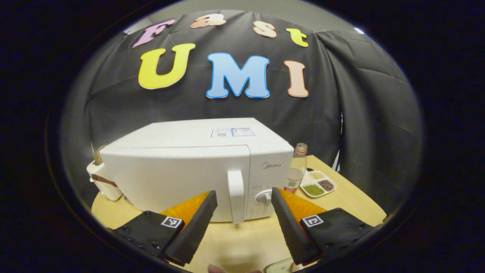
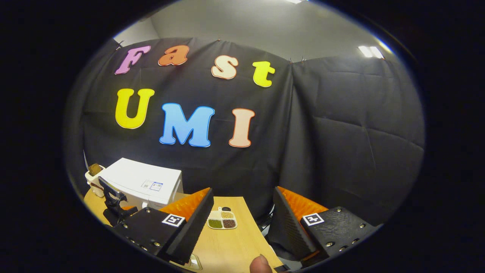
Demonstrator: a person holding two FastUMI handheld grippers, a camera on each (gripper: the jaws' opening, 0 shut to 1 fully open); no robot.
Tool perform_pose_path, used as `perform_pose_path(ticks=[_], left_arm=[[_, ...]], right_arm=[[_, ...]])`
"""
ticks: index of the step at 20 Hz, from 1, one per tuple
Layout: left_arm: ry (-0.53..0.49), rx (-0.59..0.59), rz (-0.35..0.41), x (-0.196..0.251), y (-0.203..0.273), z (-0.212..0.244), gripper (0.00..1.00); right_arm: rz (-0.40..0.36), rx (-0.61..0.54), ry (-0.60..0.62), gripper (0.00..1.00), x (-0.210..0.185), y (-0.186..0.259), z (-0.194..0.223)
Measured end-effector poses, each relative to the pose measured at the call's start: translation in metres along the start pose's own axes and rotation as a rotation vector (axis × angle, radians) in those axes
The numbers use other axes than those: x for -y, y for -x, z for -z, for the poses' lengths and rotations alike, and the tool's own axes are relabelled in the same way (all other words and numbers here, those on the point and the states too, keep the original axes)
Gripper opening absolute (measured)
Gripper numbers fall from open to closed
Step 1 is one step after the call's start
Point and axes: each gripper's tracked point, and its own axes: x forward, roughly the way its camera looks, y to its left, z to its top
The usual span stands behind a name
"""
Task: Open the microwave oven with the left hand, put the food in, and close the microwave oven.
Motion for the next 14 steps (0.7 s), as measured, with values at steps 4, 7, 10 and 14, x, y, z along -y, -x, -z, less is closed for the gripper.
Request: perform_pose_path(ticks=[4, 7, 10, 14], left_arm=[[0.018, -0.039, -0.025, -0.011, -0.032, 0.018, 0.92], [-0.001, -0.103, -0.054, -0.011, -0.049, 0.034, 0.52], [0.045, -0.085, -0.069, -0.012, -0.048, 0.033, 0.39], [0.029, -0.055, -0.010, -0.010, -0.050, 0.038, 0.26]], right_arm=[[0.041, -0.004, 0.014, 0.97, 0.010, 0.000, 0.002], [0.046, -0.018, -0.002, 0.97, 0.012, 0.001, 0.009], [0.021, -0.047, -0.038, 0.97, 0.008, 0.005, 0.019], [-0.027, -0.014, -0.045, 0.97, 0.002, 0.020, 0.015]])
